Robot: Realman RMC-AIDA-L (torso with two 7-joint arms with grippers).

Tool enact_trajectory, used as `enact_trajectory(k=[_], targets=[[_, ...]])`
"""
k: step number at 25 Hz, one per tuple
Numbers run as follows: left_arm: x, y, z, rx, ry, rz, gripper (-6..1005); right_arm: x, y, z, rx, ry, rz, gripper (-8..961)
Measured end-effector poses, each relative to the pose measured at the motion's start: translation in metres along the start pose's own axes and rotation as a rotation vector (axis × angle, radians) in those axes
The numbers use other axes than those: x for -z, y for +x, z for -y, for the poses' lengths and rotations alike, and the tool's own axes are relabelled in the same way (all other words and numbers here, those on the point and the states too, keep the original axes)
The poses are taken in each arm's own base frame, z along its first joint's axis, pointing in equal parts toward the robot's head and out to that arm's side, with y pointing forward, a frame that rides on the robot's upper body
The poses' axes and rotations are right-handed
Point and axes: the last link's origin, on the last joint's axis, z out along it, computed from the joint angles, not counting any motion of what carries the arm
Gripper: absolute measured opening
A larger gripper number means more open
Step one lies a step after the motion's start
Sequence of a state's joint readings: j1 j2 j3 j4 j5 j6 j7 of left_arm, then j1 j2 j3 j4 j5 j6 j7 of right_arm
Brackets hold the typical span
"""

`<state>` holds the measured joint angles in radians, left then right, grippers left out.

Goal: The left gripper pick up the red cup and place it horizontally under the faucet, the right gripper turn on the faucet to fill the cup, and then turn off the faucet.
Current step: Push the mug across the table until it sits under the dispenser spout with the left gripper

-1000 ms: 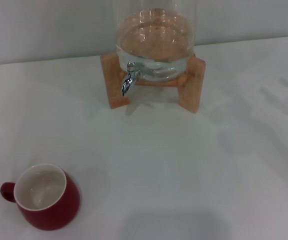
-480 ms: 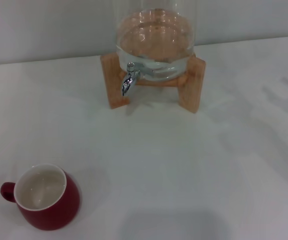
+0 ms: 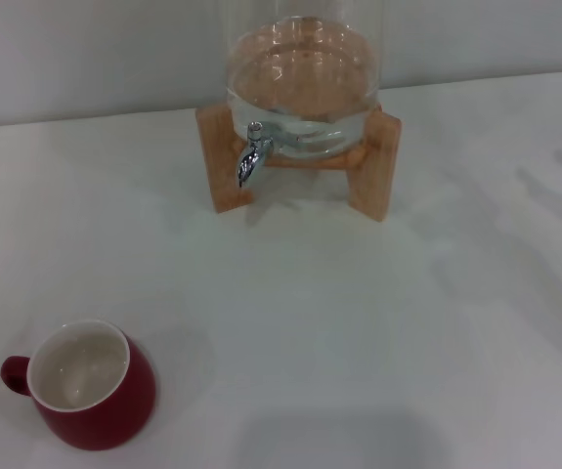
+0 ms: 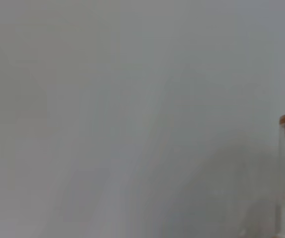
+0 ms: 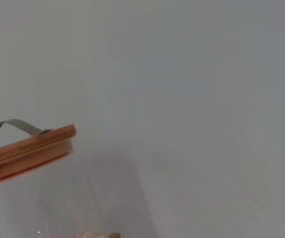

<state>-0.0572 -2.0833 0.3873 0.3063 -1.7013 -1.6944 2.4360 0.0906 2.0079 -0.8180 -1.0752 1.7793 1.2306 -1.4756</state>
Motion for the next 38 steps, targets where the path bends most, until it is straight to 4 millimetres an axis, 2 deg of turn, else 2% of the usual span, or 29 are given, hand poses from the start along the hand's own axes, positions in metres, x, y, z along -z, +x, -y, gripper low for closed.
enact_trajectory(k=[10,22,38], targets=[[0.001,-0.008,-0.003,0.102,-0.004,0.045,816,-0.001,-0.004,0.002,0.003,0.004,0.011,781],[0.001,-0.02,-0.01,0.138,-0.027,0.111,814,-0.004,-0.007,0.001,0.004,-0.002,0.015,780],[0.004,-0.036,-0.025,0.11,-0.013,0.141,811,-0.007,-0.011,0.0,0.013,-0.009,0.022,781]])
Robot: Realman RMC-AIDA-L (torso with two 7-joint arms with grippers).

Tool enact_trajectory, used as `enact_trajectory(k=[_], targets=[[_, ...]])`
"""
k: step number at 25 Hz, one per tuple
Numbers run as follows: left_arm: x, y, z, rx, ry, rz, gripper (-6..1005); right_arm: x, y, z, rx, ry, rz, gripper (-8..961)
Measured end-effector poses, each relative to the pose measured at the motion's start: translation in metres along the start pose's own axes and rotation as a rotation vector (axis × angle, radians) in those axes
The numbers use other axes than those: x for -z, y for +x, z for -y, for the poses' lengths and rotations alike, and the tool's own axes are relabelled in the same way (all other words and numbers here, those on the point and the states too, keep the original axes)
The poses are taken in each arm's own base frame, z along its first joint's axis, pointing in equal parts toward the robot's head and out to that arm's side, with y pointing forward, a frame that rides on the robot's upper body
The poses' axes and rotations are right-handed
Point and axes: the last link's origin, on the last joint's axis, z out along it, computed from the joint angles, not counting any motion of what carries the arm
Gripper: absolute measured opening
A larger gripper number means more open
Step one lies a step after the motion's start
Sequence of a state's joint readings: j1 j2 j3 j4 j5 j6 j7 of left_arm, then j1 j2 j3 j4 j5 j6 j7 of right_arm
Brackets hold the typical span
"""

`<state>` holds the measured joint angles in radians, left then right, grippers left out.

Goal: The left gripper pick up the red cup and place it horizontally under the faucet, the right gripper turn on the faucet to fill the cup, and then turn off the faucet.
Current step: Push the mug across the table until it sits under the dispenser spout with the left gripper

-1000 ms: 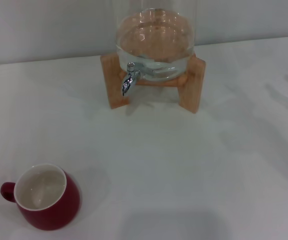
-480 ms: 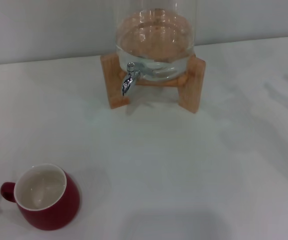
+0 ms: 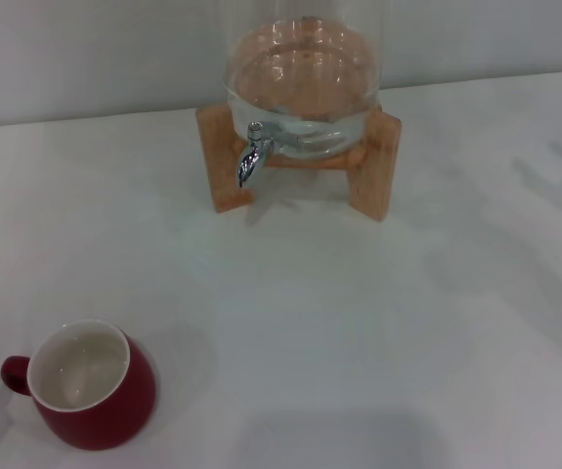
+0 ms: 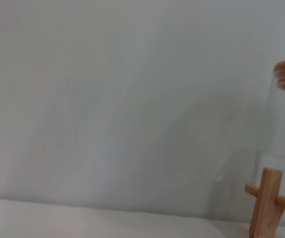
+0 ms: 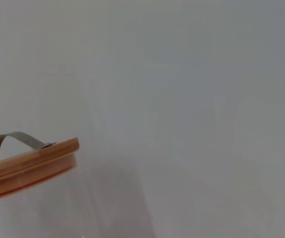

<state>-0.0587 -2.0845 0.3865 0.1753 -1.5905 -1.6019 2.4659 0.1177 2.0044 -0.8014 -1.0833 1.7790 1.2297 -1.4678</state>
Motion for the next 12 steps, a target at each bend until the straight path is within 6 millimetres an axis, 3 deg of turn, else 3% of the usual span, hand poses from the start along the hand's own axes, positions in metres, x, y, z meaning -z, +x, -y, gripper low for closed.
enact_trajectory(k=[12], targets=[[-0.0013,-0.0086,-0.0037,-0.016,0.009,0.032,809,0.0012,-0.0007,0.0017,-0.005,0.004,0.005,781]])
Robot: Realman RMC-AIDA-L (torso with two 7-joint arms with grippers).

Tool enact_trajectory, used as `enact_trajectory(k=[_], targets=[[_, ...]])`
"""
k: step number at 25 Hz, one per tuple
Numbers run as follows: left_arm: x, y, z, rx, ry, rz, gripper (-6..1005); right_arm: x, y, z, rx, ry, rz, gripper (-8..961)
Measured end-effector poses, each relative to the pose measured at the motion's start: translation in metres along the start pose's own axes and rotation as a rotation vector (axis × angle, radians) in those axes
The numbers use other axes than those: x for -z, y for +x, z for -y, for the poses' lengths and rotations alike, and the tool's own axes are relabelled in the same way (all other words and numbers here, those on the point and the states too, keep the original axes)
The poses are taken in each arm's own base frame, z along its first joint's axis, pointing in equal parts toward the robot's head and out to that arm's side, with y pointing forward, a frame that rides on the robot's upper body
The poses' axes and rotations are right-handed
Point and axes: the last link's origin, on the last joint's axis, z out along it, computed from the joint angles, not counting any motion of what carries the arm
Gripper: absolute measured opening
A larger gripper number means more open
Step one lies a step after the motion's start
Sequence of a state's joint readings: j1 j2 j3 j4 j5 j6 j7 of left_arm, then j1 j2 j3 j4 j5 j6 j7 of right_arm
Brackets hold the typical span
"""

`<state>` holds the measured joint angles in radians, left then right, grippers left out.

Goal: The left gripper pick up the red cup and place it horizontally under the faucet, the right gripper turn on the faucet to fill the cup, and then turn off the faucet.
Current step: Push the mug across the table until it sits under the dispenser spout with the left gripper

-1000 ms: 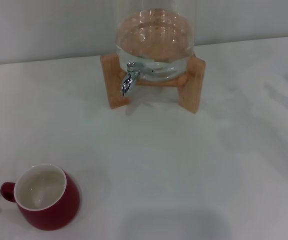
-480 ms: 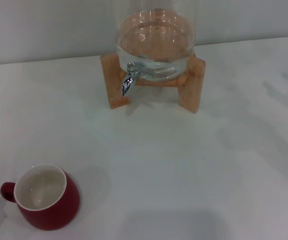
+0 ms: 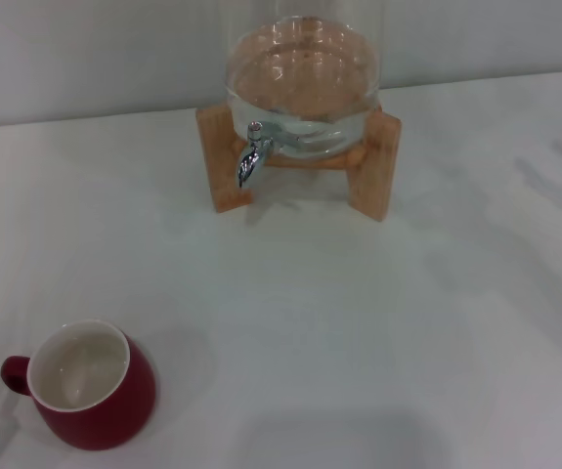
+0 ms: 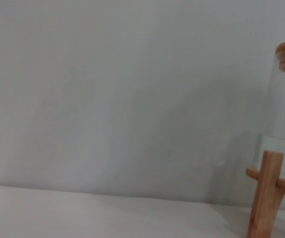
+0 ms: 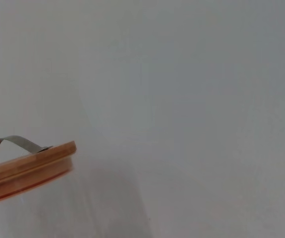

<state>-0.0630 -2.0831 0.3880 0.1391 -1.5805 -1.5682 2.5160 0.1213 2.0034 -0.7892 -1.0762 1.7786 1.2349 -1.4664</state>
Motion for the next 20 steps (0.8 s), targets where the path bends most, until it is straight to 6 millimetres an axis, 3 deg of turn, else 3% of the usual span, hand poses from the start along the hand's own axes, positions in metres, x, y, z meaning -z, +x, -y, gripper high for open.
enact_trajectory(k=[20], targets=[[-0.0039,-0.0031,-0.0006,-0.109,0.002,0.017,806,0.002,0.0002,0.0008,-0.004,0.005,0.004,780]])
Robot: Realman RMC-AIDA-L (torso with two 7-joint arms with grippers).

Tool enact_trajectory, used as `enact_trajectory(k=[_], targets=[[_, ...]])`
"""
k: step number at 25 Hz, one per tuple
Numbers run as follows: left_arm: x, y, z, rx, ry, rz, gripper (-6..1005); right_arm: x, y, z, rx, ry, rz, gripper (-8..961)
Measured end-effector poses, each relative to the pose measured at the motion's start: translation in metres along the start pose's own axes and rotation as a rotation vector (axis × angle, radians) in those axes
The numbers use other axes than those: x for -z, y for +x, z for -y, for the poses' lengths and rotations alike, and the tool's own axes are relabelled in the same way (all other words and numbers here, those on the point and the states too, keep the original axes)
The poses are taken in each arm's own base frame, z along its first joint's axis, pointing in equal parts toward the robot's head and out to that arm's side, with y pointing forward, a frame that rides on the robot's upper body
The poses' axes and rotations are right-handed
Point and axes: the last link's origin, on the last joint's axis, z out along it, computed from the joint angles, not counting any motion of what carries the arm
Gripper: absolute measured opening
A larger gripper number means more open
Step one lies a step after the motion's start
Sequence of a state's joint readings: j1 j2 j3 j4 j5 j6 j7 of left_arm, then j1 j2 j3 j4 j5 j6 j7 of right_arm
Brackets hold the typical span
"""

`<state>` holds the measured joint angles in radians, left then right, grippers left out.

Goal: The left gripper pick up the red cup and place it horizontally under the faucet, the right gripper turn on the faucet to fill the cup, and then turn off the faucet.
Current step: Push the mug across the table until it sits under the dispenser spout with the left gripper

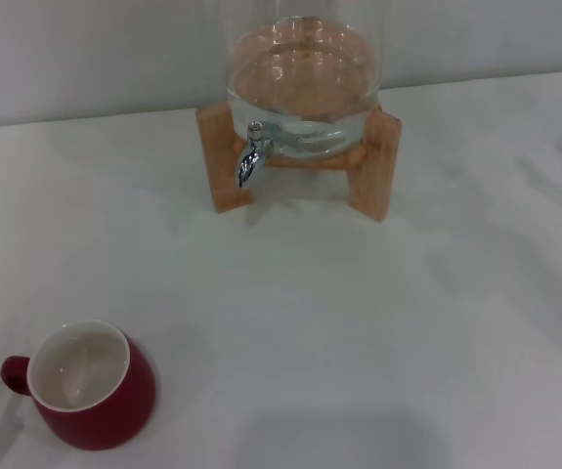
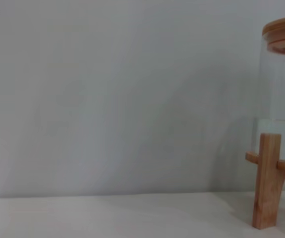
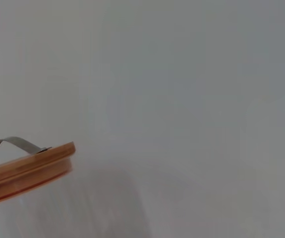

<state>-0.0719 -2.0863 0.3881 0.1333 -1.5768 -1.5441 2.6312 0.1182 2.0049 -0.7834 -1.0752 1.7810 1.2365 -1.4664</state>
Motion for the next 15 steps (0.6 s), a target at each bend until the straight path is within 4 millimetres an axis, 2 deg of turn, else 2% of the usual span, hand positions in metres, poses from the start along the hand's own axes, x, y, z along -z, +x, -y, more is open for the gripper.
enact_trajectory(k=[15], targets=[[-0.012,-0.003,-0.002,0.006,-0.022,0.027,803,0.001,-0.001,0.001,0.0,0.005,0.003,781]])
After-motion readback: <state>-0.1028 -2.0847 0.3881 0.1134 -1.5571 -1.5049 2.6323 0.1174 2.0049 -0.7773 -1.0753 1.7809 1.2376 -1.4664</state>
